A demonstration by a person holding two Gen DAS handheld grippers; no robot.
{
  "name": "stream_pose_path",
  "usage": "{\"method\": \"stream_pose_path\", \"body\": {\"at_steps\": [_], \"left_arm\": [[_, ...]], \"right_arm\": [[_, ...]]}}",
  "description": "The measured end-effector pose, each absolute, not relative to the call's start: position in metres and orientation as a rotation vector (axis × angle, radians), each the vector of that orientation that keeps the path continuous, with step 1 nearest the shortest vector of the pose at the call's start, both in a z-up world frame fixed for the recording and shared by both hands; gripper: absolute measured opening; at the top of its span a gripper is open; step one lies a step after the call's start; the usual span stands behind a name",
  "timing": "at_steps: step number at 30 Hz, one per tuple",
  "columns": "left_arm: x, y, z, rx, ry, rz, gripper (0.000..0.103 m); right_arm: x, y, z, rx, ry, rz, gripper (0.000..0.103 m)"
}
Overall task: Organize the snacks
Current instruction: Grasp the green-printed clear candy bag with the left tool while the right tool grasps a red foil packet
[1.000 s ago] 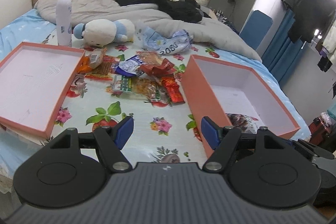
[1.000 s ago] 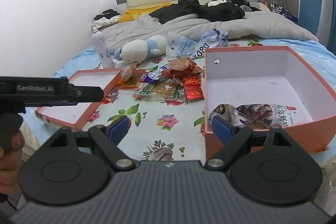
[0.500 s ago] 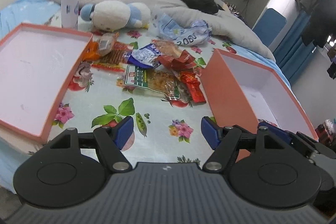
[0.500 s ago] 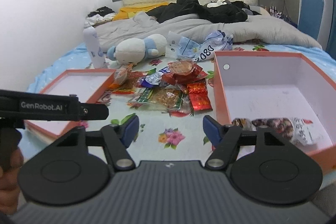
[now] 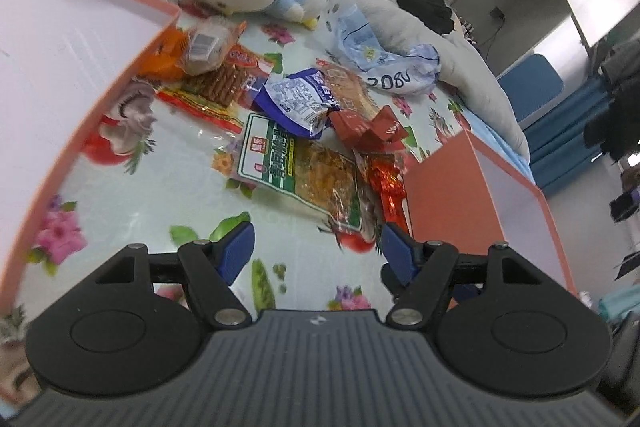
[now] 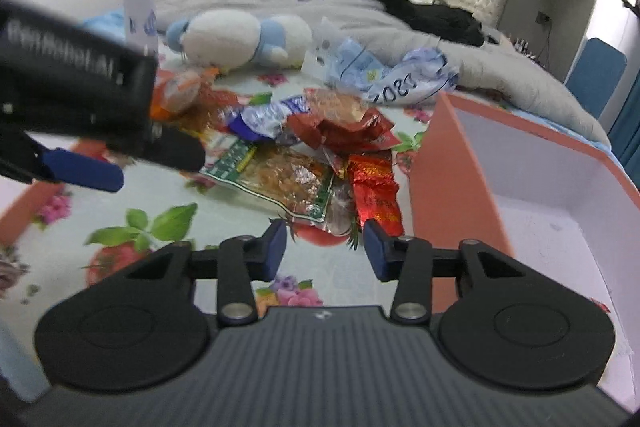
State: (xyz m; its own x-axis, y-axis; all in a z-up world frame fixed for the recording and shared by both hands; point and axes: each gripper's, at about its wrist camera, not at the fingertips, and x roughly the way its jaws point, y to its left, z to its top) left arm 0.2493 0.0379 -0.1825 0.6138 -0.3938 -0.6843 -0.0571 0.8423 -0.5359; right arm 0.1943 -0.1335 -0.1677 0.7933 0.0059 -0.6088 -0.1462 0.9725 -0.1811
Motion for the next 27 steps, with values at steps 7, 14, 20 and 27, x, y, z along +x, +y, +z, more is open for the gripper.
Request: {"method": "stream_pose_path", "body": {"at_steps": [7,14,20,27], "left_arm": [[0.286,0.030,-0.211,-0.586,0.921,-0.242,0.064],[0.310,0.027,-0.239,-0.670,0.937,-0.238,0.047],[0.318,0.025,-0.253,-0.661,0.937,-0.205,0.036],[0.317,0.038,-0.271,-0.769,0.935,-0.164,0.008]], "right_arm": [[0.234,-0.123,-0.206,-0.421,0.696,-0.031,0.044],[0.245,-0.116,-0.231,-0.596,0.672,-0.100,0.044],[0.253,-0.115,-0.237,-0.633,0.662,-0.127,0.032],[0.257,-0.119,-0.236,-0.596,0.682,-0.113,0.013]]}}
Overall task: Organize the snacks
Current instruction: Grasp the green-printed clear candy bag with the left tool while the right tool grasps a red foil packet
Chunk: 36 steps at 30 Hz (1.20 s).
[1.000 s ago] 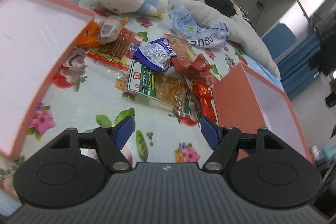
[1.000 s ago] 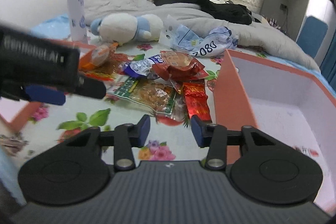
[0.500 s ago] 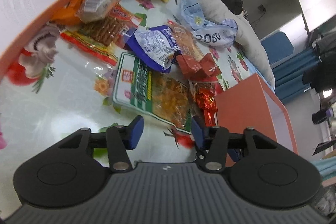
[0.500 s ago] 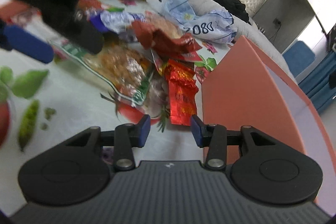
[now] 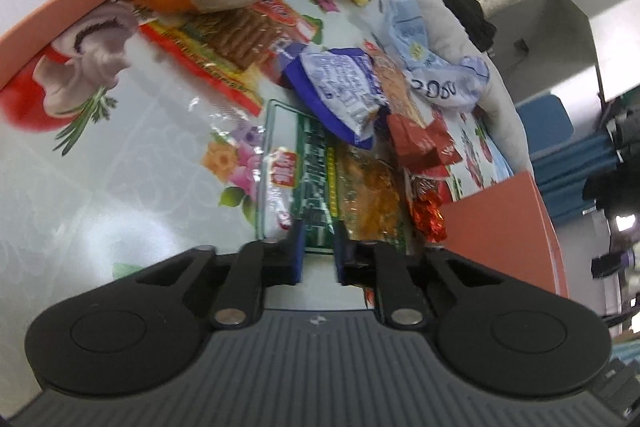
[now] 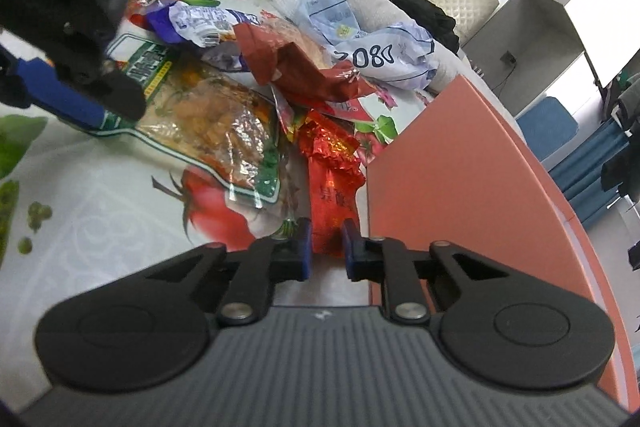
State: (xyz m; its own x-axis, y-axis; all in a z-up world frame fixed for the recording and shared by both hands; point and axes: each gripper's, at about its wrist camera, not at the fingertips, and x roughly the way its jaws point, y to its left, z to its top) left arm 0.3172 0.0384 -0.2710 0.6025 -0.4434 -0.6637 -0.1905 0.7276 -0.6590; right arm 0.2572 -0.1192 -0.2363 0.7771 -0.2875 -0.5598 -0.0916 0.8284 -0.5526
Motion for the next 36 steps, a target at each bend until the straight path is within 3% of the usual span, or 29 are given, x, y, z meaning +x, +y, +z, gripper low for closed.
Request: {"method": "stream_pose_path", "body": {"at_steps": [6,18,24,25,26,28,29,30,36], "left_arm": [[0.311,0.036,-0.265,-0.728,0.915,-0.164,0.000],[0.266,0.040,-0.229,-0.600,0.876,-0.179,0.000],[0.279,0.026,-0.204,-0.442,0.883,-0.224,0.003],[0.284,0.022,-0.200,-0.418,0.880,-0.234,0.005],[0.290,0.016,-0.197,-0.390,0.882,-0.245,0.015],[0.302,0.003,-0.193,-0.339,0.897,-0.267,0.039],[0.309,-0.006,-0.193,-0.302,0.907,-0.286,0.057],[0.314,-0.015,-0.194,-0.267,0.923,-0.303,0.067],[0.353,-0.060,-0.205,-0.141,0.989,-0.313,0.088]], "right_arm": [[0.244,-0.118,-0.225,-0.576,0.662,-0.085,0.005],[0.192,-0.115,-0.205,-0.521,0.661,0.006,0.004],[0.161,-0.118,-0.199,-0.506,0.668,0.049,0.004],[0.156,-0.119,-0.198,-0.498,0.671,0.055,0.004],[0.152,-0.121,-0.197,-0.493,0.673,0.059,0.004],[0.144,-0.124,-0.194,-0.489,0.672,0.065,0.004],[0.141,-0.125,-0.193,-0.487,0.671,0.068,0.004],[0.138,-0.126,-0.192,-0.485,0.672,0.072,0.004],[0.124,-0.131,-0.198,-0.498,0.686,0.091,0.004]]}}
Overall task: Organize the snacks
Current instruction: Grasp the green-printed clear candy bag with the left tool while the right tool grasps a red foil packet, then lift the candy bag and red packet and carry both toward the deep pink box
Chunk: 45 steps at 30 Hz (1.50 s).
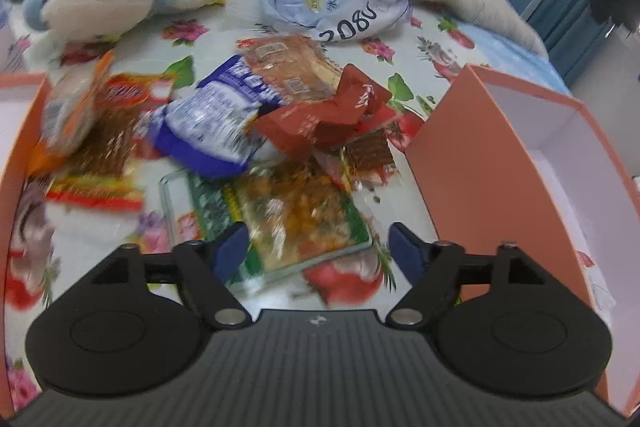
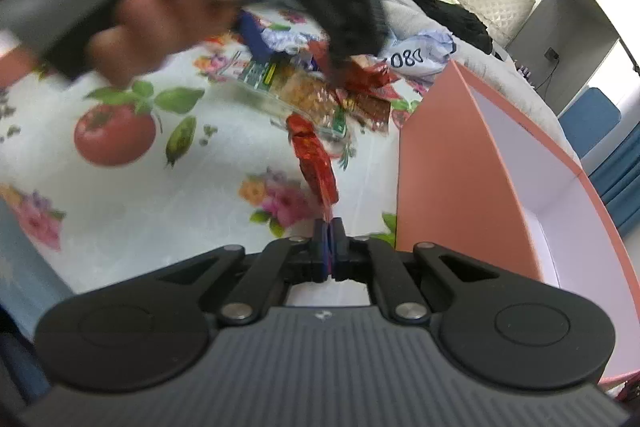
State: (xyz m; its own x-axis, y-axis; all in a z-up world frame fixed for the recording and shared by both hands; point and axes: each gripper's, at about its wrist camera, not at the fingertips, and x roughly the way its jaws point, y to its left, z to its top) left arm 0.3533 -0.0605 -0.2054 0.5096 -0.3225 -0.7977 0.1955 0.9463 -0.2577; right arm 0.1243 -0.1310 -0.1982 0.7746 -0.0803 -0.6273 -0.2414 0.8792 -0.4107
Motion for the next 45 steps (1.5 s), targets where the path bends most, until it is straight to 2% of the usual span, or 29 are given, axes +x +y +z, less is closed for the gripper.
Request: {"method": "stream_pose_path", "body": {"at_steps": [3,12,19,26,34,45], "left_arm": [[0.367,-0.082,-0.210,-0.076,0.984,-0.298,0.095],[0.396,-0.115,-0.242,0.096,1.027,-0.196,0.094],[0.391,-0.105,-0.258,0.073,1.002,-0.167,0.093],[0.377,-0.099,-0.257,0.089,0.991,-0.189,0.084],[0.344,-0.079,-0.256,0.074,0.965,-0.195,0.080],[0.272,-0.032,-0.242,-0.055,0.947,-0.132,0.060]], "right_arm": [[0.119,-0.131,-0.201,-0.507,0.688,0.108,0.004],[0.110,-0.133,-0.200,-0.489,0.682,0.160,0.004],[0.103,-0.134,-0.201,-0.477,0.668,0.186,0.004],[0.098,-0.134,-0.201,-0.482,0.661,0.201,0.004],[0.094,-0.136,-0.198,-0.492,0.670,0.210,0.004],[0.071,-0.141,-0.186,-0.461,0.666,0.285,0.004]]}}
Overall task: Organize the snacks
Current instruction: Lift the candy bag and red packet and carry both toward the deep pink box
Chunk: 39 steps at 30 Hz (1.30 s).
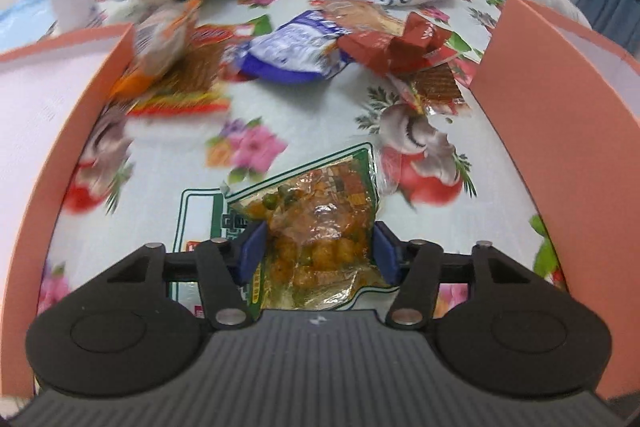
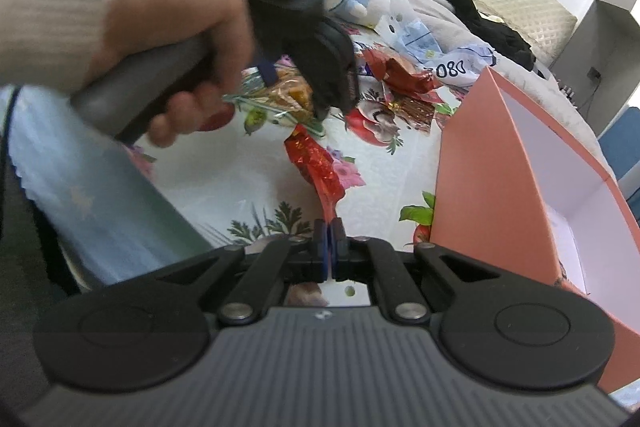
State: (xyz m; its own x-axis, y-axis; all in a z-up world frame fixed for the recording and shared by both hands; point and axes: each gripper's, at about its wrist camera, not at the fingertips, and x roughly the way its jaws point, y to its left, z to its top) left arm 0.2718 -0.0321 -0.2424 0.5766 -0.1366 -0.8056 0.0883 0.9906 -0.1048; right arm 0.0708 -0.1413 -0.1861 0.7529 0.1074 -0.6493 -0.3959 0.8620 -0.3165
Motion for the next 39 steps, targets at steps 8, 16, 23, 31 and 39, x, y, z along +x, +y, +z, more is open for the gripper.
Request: {"method": "stream_pose_path", "body": {"at_steps": [8,16,23,31,39], "left_arm": [[0.209,-0.005,-0.220,-0.114,0.914,-0.098,0.059],[0.166,0.011,-0.214,-0.126,0.908,-0.088,0.059],[0.147,0.026,-0.207,-0.177,0.879,-0.078,0.059],[0.133,0.037,-0.209,-0.224,0.872,-0.073,0.059],[0.124,0.044,-0.204,-0.266,0.850,-0.066,0.059]], "right_arm": [[0.063,-0.159,-0.172,-0.322,0.692,0.349,0.007],[0.068,-0.172,-0.157,-0.135,0.683,0.402,0.053],[0.092,-0.160,-0.163,-0.203,0.687,0.361,0.057],[0.129,-0.151,-0.180,-0.195,0.753,0.383,0.074],[0.152,-0.145,-0.203,-0.209,0.861,0.408,0.070]]}}
